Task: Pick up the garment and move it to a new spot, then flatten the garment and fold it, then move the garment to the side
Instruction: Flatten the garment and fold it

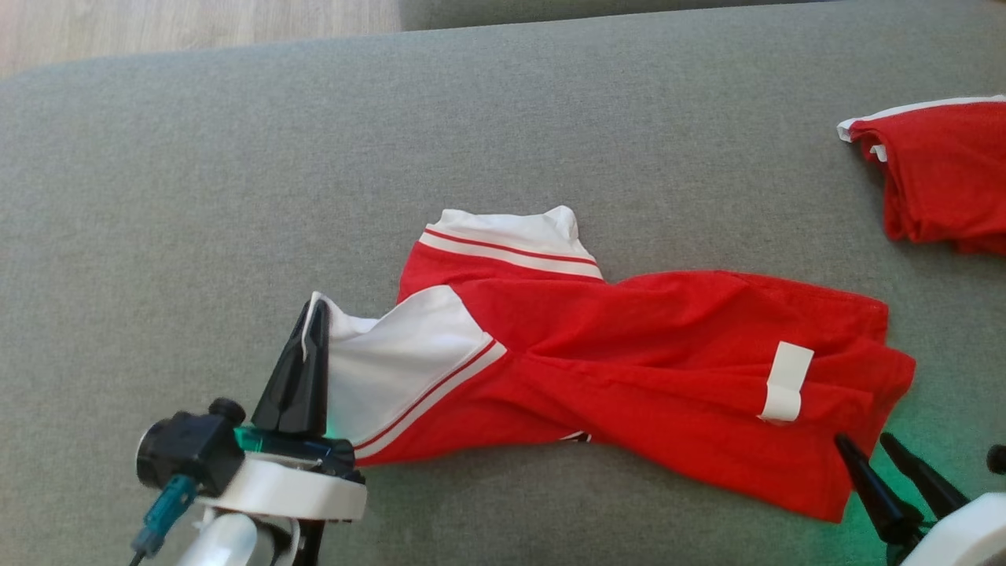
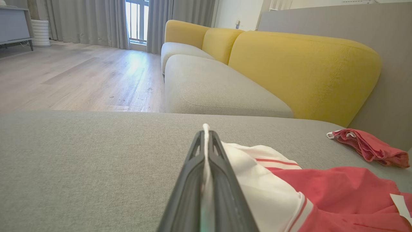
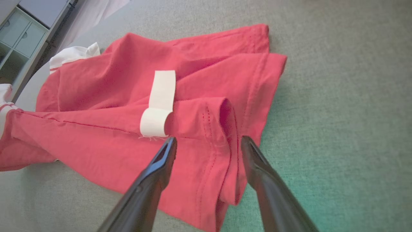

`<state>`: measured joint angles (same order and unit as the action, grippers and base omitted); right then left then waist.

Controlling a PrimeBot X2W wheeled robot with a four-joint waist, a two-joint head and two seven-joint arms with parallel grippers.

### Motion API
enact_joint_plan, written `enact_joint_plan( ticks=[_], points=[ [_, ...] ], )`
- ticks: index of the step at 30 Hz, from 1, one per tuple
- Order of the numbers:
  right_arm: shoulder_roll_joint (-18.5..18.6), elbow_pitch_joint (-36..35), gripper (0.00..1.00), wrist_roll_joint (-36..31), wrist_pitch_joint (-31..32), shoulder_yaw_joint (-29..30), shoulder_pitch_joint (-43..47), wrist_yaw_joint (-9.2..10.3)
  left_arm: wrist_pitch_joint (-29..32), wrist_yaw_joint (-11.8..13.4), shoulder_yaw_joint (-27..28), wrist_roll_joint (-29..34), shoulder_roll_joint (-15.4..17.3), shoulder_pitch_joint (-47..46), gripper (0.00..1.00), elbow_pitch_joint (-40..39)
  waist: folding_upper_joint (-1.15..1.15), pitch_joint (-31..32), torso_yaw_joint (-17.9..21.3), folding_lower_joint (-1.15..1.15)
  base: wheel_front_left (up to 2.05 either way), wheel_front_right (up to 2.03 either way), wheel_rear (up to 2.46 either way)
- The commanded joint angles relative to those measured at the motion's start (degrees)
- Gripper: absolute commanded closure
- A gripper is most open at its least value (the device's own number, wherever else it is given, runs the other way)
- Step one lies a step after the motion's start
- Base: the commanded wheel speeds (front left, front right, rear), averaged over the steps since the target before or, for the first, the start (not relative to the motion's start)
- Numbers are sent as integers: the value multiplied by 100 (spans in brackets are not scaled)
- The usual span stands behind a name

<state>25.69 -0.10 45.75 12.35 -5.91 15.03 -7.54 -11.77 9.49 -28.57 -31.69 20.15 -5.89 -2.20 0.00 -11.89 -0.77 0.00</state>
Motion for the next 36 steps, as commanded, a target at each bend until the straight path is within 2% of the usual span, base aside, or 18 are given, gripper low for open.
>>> enact_joint_plan(
  ticks=[1, 10, 26, 28, 30, 31, 36],
  points=[
    [124, -61, 0, 53, 6, -61, 32, 5, -64, -20, 165, 60, 44, -270, 100, -133, 0, -6, -5, 0, 0, 0, 0],
    [34, 316, 0, 126, -91, -201, -140, 5, -91, -61, 128, 61, 16, -377, 100, -71, 0, -66, -54, 0, 0, 0, 0],
    [150, 675, 1, 324, -532, -555, -501, 5, -122, -103, 72, 49, 5, -497, 100, 43, 0, -143, -161, 0, 0, 0, 0],
    [166, 717, 31, 343, -579, -590, -529, 5, -124, -102, 69, 45, 6, -508, 100, 47, 0, -147, -171, 0, 0, 0, 0],
    [184, 738, 83, 375, -609, -647, -550, 5, -126, -102, 67, 41, 9, -514, 100, 54, 0, -143, -175, 0, 0, 0, 0],
    [199, 739, 100, 395, -617, -683, -551, 5, -126, -101, 66, 38, 11, -515, 100, 60, 0, -138, -176, 0, 0, 0, 0],
    [393, 606, 100, 540, -747, -724, -451, 5, -136, -85, 81, 22, 47, -489, 100, 71, 0, -40, -145, 0, 0, 0, 0]
  ],
)
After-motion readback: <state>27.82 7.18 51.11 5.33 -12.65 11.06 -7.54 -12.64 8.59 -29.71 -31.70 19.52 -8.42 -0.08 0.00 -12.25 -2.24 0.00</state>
